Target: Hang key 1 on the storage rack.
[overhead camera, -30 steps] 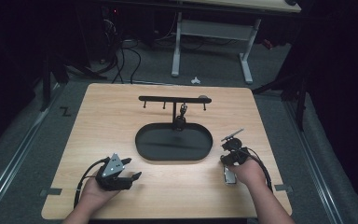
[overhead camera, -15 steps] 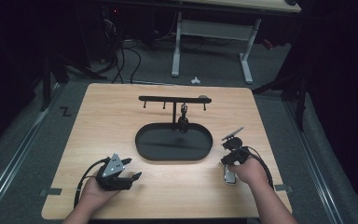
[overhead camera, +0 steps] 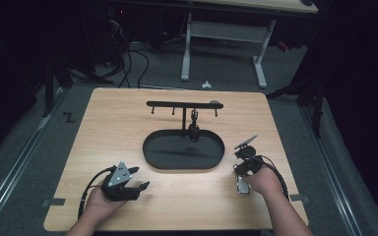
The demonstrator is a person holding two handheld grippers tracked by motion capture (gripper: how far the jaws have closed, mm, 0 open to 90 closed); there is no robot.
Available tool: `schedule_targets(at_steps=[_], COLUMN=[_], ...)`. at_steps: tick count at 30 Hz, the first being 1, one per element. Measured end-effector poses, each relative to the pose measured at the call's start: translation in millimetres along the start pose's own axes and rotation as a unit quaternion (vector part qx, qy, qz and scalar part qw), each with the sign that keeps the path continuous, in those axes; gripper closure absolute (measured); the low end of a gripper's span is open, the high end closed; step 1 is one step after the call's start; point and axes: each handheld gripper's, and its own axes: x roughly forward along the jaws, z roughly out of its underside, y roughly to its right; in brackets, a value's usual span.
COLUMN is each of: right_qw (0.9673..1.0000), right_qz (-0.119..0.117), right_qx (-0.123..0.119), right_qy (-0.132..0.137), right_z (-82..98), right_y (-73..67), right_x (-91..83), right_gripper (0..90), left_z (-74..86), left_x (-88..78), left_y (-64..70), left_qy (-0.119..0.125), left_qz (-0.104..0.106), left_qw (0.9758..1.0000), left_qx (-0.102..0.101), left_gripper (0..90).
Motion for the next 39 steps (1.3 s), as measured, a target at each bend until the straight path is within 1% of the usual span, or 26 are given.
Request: schedule_targets(at_steps=[4,7,9,10,16,19,20,21,25,28,30,31,32,33,34,35,36,39], right_qw=[1.0,1.0,1.0,1.0,0.9996,0.9992,0.9989,0.999,0.9993,0.9992,0.9989,0.9989,0.9987,0.9988,0.9986,0.9986,0.9982,0.9981], right_qz=[-0.001,-0.007,-0.007,-0.009,-0.021,-0.031,-0.033,-0.029,-0.025,-0.03,-0.034,-0.034,-0.037,-0.035,-0.037,-0.037,-0.044,-0.046], right_qx=[-0.002,0.0,0.002,0.0,0.012,0.015,0.02,0.019,0.016,0.014,0.019,0.019,0.023,0.024,0.029,0.029,0.034,0.035], right_qy=[-0.002,0.004,0.004,0.004,0.013,0.022,0.026,0.027,0.025,0.024,0.025,0.025,0.028,0.024,0.024,0.024,0.021,0.021], right_z=[0.3,1.6,1.9,2.0,3.9,4.0,4.1,3.9,4.1,4.1,3.3,3.3,2.4,1.9,1.7,1.7,1.2,1.3], right_y=[-0.9,-0.5,-0.3,0.4,2.4,5.7,7.0,7.7,8.4,7.0,5.4,5.4,5.0,4.9,4.9,4.9,5.8,4.2], right_x=[-0.2,0.0,-0.3,-0.3,-0.8,-4.5,-6.1,-7.4,-6.9,-4.7,-4.3,-4.3,-3.2,-2.7,-1.5,-1.5,-1.1,-0.7], right_gripper=[71.3,71.9,72.0,72.1,73.1,76.6,80.9,82.5,82.2,77.6,71.1,71.1,66.5,64.4,62.9,62.9,61.8,60.5], left_z=[0.1,0.2,0.2,0.3,0.6,0.7,0.7,0.6,0.6,0.6,0.7,0.7,0.7,0.7,0.7,0.7,0.7,0.7], left_x=[0.0,0.7,0.8,0.8,0.4,1.3,1.5,1.3,1.1,1.3,1.6,1.6,1.8,1.8,1.8,1.7,1.7,1.6], left_y=[0.1,-0.2,-0.2,-0.2,-0.4,-0.8,-0.6,-0.4,-0.4,0.2,0.1,0.1,0.2,0.4,0.4,0.4,0.4,0.0], left_qy=[0.0,-0.002,-0.002,-0.002,0.0,-0.002,-0.003,-0.003,-0.004,-0.003,-0.005,-0.005,-0.005,-0.005,-0.005,-0.005,-0.005,-0.005], left_qz=[0.001,0.003,0.002,0.002,0.003,0.005,0.005,0.005,0.005,0.006,0.007,0.007,0.007,0.007,0.007,0.007,0.007,0.007], left_qw=[1.0,1.0,1.0,1.0,1.0,1.0,1.0,1.0,1.0,1.0,1.0,1.0,1.0,1.0,1.0,1.0,1.0,1.0], left_qx=[0.0,0.001,0.0,0.0,-0.002,-0.002,-0.001,0.0,0.0,0.002,0.002,0.002,0.003,0.003,0.003,0.003,0.003,0.003], left_gripper=[34.1,34.1,34.1,34.1,34.1,34.1,34.1,34.1,34.1,34.1,34.1,34.1,34.1,34.1,34.1,34.1,34.2,34.2])
